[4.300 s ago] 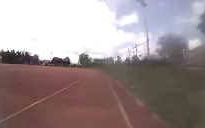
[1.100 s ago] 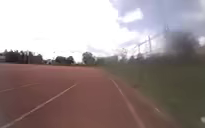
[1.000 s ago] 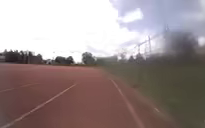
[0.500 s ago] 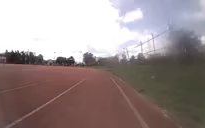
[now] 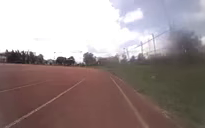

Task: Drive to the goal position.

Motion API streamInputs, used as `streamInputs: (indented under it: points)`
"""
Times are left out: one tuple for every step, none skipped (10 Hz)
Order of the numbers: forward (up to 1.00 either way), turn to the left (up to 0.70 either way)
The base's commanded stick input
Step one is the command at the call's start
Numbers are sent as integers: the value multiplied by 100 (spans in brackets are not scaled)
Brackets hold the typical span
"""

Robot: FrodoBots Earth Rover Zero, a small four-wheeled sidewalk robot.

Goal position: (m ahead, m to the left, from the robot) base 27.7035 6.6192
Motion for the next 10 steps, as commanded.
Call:
streamInputs:
  points:
    - [70,0]
    - [70,0]
    - [70,0]
    - [70,0]
    - [70,0]
    - [70,0]
    - [70,-2]
    - [70,-16]
    - [70,-31]
    - [70,-33]
